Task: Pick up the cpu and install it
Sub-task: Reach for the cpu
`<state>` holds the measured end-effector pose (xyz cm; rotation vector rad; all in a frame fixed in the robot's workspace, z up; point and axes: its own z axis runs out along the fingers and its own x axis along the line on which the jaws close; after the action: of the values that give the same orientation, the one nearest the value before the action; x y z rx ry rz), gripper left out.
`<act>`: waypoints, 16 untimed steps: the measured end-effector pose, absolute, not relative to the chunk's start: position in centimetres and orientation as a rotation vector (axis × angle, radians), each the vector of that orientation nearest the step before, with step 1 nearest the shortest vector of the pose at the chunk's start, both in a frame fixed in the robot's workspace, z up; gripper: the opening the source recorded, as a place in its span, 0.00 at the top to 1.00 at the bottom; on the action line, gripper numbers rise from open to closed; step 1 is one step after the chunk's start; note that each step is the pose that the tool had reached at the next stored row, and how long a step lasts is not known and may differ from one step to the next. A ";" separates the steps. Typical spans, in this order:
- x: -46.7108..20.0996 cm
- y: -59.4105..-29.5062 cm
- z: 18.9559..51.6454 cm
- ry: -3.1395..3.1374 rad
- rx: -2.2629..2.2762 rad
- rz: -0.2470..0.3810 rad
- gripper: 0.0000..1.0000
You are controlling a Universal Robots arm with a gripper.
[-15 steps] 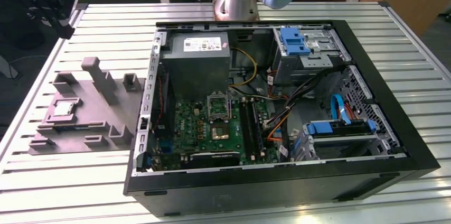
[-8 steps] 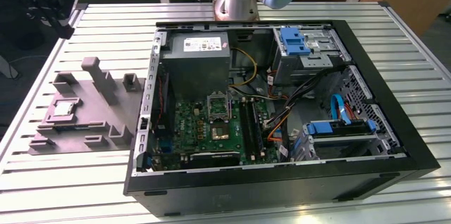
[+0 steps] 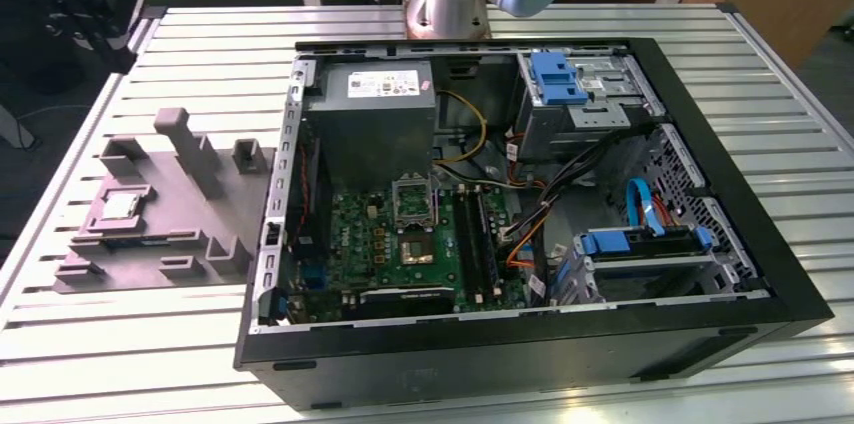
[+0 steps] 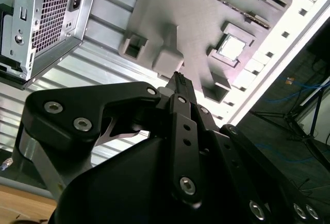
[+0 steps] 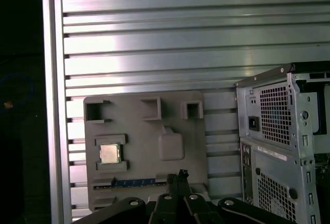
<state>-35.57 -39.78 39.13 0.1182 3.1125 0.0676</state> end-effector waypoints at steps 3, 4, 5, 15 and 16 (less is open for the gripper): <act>-35.7 -39.8 39.1 3.112 0.118 0.068 0.89; -35.7 -39.8 39.1 3.112 0.118 0.068 0.89; -35.8 -39.8 39.1 3.112 0.118 0.068 0.89; -36.2 -39.8 39.1 3.112 0.118 0.068 0.89; -36.3 -39.8 39.1 3.112 0.118 0.068 0.89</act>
<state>-36.30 -39.78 39.13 0.1181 3.1124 0.0676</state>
